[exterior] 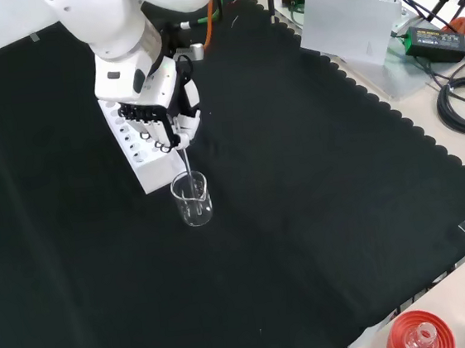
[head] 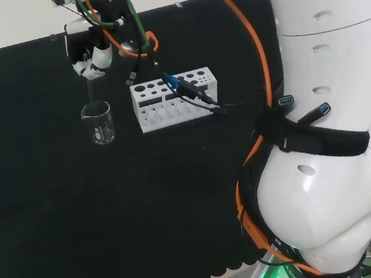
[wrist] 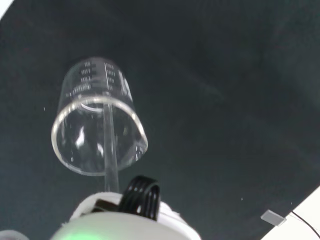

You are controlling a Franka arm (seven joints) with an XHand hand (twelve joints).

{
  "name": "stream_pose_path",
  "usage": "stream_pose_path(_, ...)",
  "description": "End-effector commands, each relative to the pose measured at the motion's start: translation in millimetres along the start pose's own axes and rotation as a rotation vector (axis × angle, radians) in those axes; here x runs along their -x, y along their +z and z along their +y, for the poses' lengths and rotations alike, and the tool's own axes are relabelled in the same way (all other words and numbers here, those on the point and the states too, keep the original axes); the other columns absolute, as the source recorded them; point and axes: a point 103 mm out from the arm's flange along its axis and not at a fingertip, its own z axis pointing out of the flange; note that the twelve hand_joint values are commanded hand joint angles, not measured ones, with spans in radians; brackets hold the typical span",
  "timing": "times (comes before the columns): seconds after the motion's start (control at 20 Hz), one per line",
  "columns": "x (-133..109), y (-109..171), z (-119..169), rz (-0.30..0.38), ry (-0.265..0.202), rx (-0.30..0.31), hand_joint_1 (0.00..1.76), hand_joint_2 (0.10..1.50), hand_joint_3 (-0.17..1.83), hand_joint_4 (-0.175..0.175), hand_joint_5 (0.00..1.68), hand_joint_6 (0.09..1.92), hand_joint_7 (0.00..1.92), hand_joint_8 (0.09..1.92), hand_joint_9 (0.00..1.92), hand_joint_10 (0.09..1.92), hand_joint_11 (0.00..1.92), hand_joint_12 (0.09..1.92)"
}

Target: Stir in the beaker to the left of the white test tube rack with the glass rod.

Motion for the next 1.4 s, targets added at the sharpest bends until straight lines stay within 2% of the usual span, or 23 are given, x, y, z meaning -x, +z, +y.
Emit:
stream_pose_path(0.05,1.4,-7.1,24.5,-0.005,-0.02,-0.001,1.32,0.64,0.77,-0.175,1.12,0.78,1.29,0.9,1.63,0.58,1.52,0.72)
stream_pose_path(0.5,30.3,-13.0,3.3,0.005,0.03,0.013,1.32,0.64,0.77,-0.175,1.12,0.78,1.29,0.9,1.63,0.58,1.52,0.72)
stream_pose_path(0.75,35.2,-8.3,-14.0,0.006,0.051,0.005,1.32,0.64,0.77,-0.175,1.12,0.78,1.29,0.9,1.63,0.58,1.52,0.72)
stream_pose_path(1.05,29.2,-5.8,-17.7,0.007,0.039,0.009,1.32,0.64,0.77,-0.175,1.12,0.78,1.29,0.9,1.63,0.58,1.52,0.72)
stream_pose_path(1.15,18.7,-1.4,-21.5,-0.012,0.039,0.019,1.32,0.64,0.77,-0.175,1.12,0.77,1.29,0.9,1.63,0.58,1.52,0.72)
stream_pose_path(1.4,-1.9,-0.3,-11.3,-0.001,0.019,0.004,1.32,0.64,0.77,-0.175,1.12,0.77,1.29,0.9,1.63,0.58,1.52,0.72)
